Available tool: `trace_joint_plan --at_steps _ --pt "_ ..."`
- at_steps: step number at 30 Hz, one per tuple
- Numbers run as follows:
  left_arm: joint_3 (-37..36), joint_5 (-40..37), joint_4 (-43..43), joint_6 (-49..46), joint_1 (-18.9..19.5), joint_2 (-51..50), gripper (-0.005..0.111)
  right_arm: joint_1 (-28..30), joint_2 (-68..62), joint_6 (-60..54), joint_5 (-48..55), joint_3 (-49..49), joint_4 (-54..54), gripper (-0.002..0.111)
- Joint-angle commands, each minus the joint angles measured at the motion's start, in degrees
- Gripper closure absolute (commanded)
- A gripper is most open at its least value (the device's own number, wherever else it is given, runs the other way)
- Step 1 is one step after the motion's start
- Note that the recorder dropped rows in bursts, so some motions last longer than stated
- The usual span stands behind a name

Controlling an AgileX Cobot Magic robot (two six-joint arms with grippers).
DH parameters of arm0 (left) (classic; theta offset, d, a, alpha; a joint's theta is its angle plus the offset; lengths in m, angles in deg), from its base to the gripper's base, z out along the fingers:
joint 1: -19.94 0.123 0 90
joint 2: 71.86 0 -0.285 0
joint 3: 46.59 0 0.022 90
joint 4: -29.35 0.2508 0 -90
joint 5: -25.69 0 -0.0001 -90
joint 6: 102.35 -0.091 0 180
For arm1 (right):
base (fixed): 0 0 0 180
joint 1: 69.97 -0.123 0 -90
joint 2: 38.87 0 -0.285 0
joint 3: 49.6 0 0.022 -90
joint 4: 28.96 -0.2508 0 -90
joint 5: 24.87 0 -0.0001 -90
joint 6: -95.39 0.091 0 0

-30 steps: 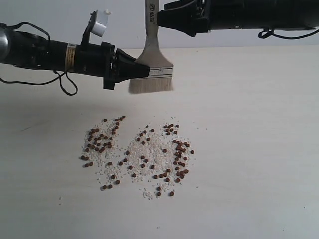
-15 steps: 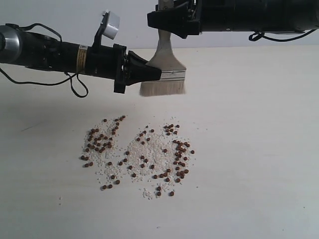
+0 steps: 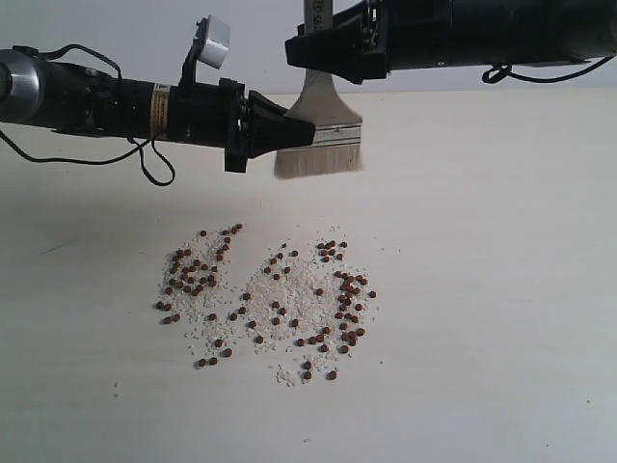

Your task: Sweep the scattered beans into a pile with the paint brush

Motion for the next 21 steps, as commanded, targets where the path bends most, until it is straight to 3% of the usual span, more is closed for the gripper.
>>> trace_joint_plan --at_steps 1,4,6,15,18,21 --pt "-0.13 0.85 -1.46 -0.18 -0.10 1.09 0.107 -0.12 0.17 0.05 0.63 -0.05 -0.71 0.069" --pt "-0.13 0.85 -1.46 -0.18 -0.10 1.09 0.107 -0.12 0.17 0.05 0.63 -0.05 -1.09 0.088" --pt "-0.13 0.85 -1.44 0.13 -0.10 1.09 0.107 -0.12 0.17 0.05 0.63 -0.05 -1.24 0.107" --pt "-0.13 0.85 -1.48 0.14 -0.10 1.09 0.104 -0.12 0.09 -0.06 0.63 -0.05 -4.01 0.108" --pt "-0.13 0.85 -1.97 0.14 -0.10 1.09 0.090 -0.12 0.09 -0.06 0.63 -0.05 -3.62 0.108" --pt "-0.13 0.85 -2.19 0.14 -0.10 1.09 0.063 -0.12 0.09 -0.06 0.63 -0.05 -4.04 0.108"
